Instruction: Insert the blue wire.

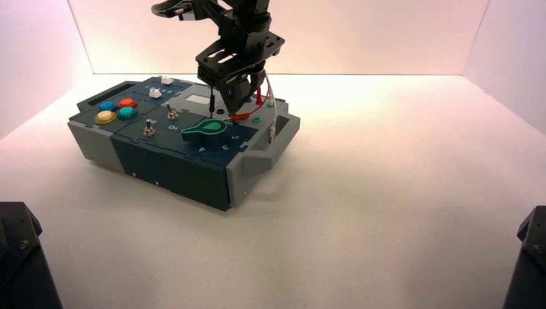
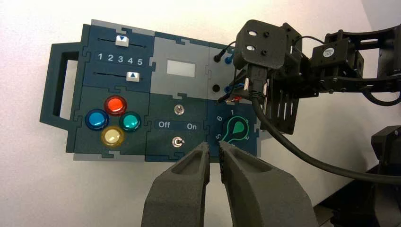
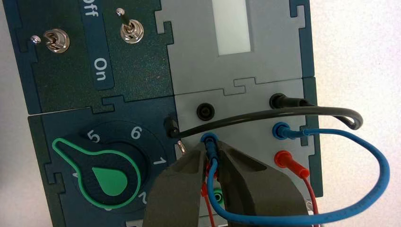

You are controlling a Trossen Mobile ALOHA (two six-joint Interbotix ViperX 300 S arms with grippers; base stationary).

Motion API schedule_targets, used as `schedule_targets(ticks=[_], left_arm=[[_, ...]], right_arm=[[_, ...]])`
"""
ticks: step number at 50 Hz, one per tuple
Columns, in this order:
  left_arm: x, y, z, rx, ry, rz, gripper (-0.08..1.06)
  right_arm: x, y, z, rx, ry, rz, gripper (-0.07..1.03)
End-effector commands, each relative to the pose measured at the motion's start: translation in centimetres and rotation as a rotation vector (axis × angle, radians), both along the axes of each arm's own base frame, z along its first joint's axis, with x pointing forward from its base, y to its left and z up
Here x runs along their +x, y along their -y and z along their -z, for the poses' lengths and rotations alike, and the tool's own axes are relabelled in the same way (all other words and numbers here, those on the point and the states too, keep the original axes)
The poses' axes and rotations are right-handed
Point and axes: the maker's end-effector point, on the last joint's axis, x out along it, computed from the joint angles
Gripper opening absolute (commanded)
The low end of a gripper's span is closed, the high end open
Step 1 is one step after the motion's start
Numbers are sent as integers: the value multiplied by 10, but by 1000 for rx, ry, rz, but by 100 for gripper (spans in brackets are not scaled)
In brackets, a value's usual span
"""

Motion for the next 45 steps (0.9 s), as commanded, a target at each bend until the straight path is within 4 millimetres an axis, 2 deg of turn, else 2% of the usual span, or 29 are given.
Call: schedule_targets(ticks=[1,13,21,23,25,45], left_arm=[[2,0,-5,-6,16,-4,13],[2,0,-5,-5,17,-3,13],[1,0,-4,-6,15,-3,13],[2,0,-4,-4,14,-2,13],[2,0,-4,-4,14,-2,13],[2,0,-4,-4,13,-3,13]], right_arm=[[5,-7,-12,25,25,-5,-2],[6,-5,-2,8,12,-3,-2],[6,-6,-6,16,17,-2,2],[6,-7,-7,18,19,-3,5],[7,-7,-13,24,23,0,28],[10,-9,-29,15,20,0,48]])
